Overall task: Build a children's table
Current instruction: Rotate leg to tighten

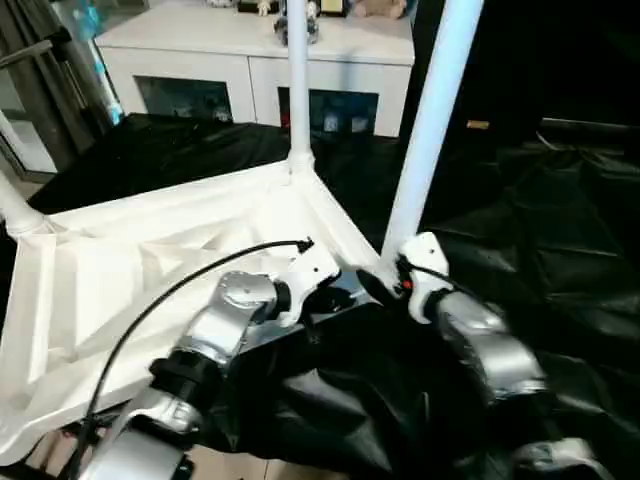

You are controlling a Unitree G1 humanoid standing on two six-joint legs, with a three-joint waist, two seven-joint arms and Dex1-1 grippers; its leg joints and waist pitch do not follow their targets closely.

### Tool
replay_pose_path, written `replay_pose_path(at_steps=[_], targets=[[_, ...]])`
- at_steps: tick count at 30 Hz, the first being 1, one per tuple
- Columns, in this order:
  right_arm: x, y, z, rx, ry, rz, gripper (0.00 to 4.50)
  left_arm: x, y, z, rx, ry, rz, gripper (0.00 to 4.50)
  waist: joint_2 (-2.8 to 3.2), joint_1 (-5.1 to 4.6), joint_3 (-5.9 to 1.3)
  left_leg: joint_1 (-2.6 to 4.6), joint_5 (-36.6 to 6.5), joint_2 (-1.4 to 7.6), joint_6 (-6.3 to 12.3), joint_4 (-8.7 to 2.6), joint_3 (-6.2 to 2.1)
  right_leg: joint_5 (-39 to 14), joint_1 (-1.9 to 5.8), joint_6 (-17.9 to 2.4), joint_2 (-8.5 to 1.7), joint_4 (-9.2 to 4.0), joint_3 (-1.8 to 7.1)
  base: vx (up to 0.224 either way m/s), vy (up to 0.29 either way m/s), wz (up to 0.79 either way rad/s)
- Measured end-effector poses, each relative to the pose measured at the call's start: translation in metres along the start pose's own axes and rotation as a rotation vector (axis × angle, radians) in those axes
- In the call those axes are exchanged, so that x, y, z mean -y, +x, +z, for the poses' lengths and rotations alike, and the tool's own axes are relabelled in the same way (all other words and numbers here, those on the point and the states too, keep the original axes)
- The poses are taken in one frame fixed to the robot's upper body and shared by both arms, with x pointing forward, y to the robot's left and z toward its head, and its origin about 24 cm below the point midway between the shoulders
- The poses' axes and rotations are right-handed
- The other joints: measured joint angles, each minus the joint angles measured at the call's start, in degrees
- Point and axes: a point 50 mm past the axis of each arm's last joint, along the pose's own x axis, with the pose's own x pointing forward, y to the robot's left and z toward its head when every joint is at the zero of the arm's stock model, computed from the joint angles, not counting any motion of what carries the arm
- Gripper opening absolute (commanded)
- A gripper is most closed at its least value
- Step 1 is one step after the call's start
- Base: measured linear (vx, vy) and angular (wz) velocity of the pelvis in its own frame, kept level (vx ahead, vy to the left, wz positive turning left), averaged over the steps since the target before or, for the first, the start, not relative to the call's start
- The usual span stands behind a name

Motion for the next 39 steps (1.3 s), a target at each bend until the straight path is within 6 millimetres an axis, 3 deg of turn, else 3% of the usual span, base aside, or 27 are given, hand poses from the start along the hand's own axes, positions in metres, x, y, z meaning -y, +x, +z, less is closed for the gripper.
replay_pose_path(at_steps=[4, 7, 11, 16, 23, 28, 32, 36, 39], targets=[[0.0, -0.014, 0.002, 0.01, -0.036, 0.171, 3.74, 0.0, -0.013, -0.002, 0.005, 0.035, -0.087, 0.0, -0.22, 0.7, -0.06, -0.36, 0.0, 0.14, 0.01, 0.25, 0.76, 1.3, -0.87, -0.8, 0.06, 1.57, 0.98, 0.033, -0.026, 0.07], [-0.001, -0.02, 0.004, 0.012, -0.041, 0.271, 3.74, -0.001, -0.02, -0.002, 0.005, 0.061, -0.125, 0.0, -0.14, 2.07, -0.11, -0.69, 0.0, 0.35, 0.0, 0.29, 1.05, 0.6, -1.7, 0.0, 0.11, 2.78, 1.33, 0.035, -0.038, 0.06], [0.001, -0.035, 0.004, -0.027, -0.072, 0.404, 3.74, 0.002, -0.023, -0.002, 0.002, 0.083, -0.195, 0.0, -0.11, 3.52, -0.13, -0.68, 0.1, 0.92, 0.13, 0.41, 1.28, 0.3, -1.71, -0.2, 0.61, 2.85, 1.27, 0.0, 0.0, 0.0], [-0.003, -0.04, 0.003, -0.037, -0.054, 0.489, 3.47, 0.003, -0.028, -0.004, -0.009, 0.089, -0.241, 0.0, -0.1, 4.26, -0.13, -0.59, 0.0, 0.93, -0.04, 0.46, 1.49, 0.3, -1.69, -0.2, 0.62, 2.89, 1.42, 0.0, 0.0, 0.0], [-0.004, -0.04, 0.002, -0.05, -0.034, 0.505, 2.83, 0.003, -0.03, -0.005, -0.016, 0.097, -0.261, 0.0, -0.12, 4.45, -0.12, -0.52, 0.1, 0.92, -0.12, 0.47, 1.55, 0.4, -1.65, -0.2, 0.62, 2.9, 1.63, 0.0, 0.0, 0.0], [-0.004, -0.041, 0.0, -0.047, -0.017, 0.492, 2.72, 0.003, -0.028, -0.006, -0.008, 0.082, -0.255, 0.0, -0.01, 4.61, -0.19, -0.49, 0.1, 0.92, -0.13, 0.48, 1.54, 0.4, -1.6, -0.2, 0.62, 2.91, 1.61, 0.0, 0.0, 0.0], [-0.002, -0.032, -0.002, -0.014, 0.022, 0.318, 2.7, -0.001, -0.02, -0.004, -0.002, 0.047, -0.161, 0.0, 0.04, 4.4, -0.22, -0.39, 0.1, 0.9, -0.14, 0.5, 1.54, 0.4, -1.44, -0.2, 0.61, 2.9, 1.66, 0.0, 0.0, 0.0], [0.004, -0.01, -0.001, 0.005, 0.09, 0.073, 2.7, -0.007, -0.007, 0.0, 0.009, -0.014, -0.03, 0.0, 0.01, 2.76, -0.21, -0.34, 0.1, 0.87, -0.18, 0.53, 1.52, 0.2, -1.44, 0.0, 0.61, 2.79, 1.67, 0.0, 0.0, 0.0], [0.007, -0.005, -0.001, 0.007, 0.14, -0.032, 2.7, -0.005, 0.003, 0.004, 0.016, -0.037, 0.015, 0.0, -0.43, 2.47, -0.25, -0.35, 0.1, 0.86, -0.18, 0.5, 1.42, 0.2, -1.43, 0.1, 0.6, 2.76, 1.6, 0.0, 0.0, 0.0]])
